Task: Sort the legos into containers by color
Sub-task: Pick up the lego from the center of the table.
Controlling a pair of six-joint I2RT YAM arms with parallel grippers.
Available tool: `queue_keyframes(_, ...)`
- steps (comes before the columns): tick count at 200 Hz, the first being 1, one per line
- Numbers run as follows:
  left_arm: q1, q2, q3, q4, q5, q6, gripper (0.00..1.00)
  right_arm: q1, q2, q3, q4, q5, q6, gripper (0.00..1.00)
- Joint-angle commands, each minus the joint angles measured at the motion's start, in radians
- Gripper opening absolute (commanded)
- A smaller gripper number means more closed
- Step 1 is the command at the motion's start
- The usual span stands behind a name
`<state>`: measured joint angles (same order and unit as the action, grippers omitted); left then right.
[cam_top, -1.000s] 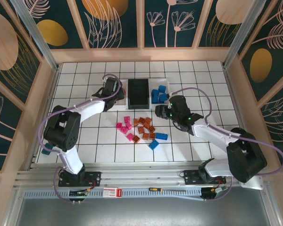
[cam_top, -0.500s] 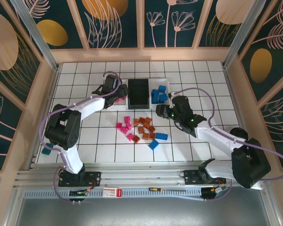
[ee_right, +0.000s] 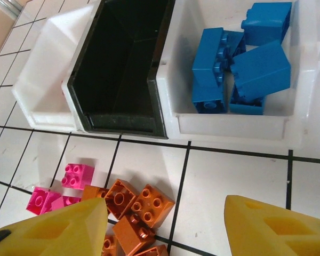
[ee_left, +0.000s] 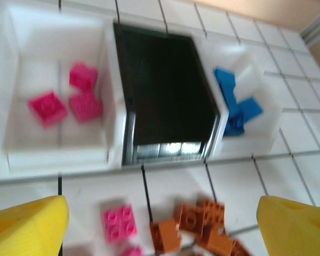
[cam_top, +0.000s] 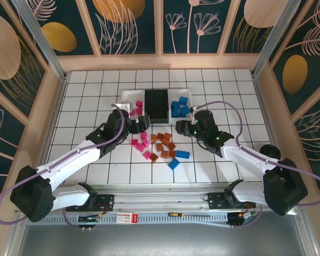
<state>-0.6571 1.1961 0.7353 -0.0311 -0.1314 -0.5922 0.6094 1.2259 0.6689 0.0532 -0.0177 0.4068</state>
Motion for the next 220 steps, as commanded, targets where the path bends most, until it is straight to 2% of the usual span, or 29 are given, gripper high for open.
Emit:
queue_keyframes(1,-0.067,-0.036,-0.093,-0.014,-0.003,-0.073,0.90,0.023,-0.006,-0.018,0.022,0.002,0.017,0.60)
queue_keyframes(32,-0.143,0.001,-0.191,0.029,-0.005,-0.128,0.87,0.036,0.017,-0.022,0.025,0.008,0.018,0.60)
queue_keyframes(87,-0.181,0.070,-0.214,0.089,0.033,-0.123,0.76,0.044,0.023,-0.009,0.016,0.019,0.019,0.60)
queue_keyframes(116,-0.183,0.114,-0.176,0.058,-0.049,-0.107,0.64,0.044,0.022,-0.008,0.011,0.021,0.020,0.60)
queue_keyframes(154,-0.184,0.209,-0.066,0.014,-0.130,-0.006,0.63,0.046,0.019,0.000,-0.003,0.022,0.017,0.60)
queue_keyframes(179,-0.182,0.277,-0.004,-0.027,-0.170,0.053,0.70,0.047,0.005,-0.004,-0.007,0.026,0.017,0.60)
queue_keyframes(220,-0.181,0.371,0.048,-0.102,-0.176,0.115,0.63,0.047,-0.012,-0.006,-0.016,0.028,0.015,0.60)
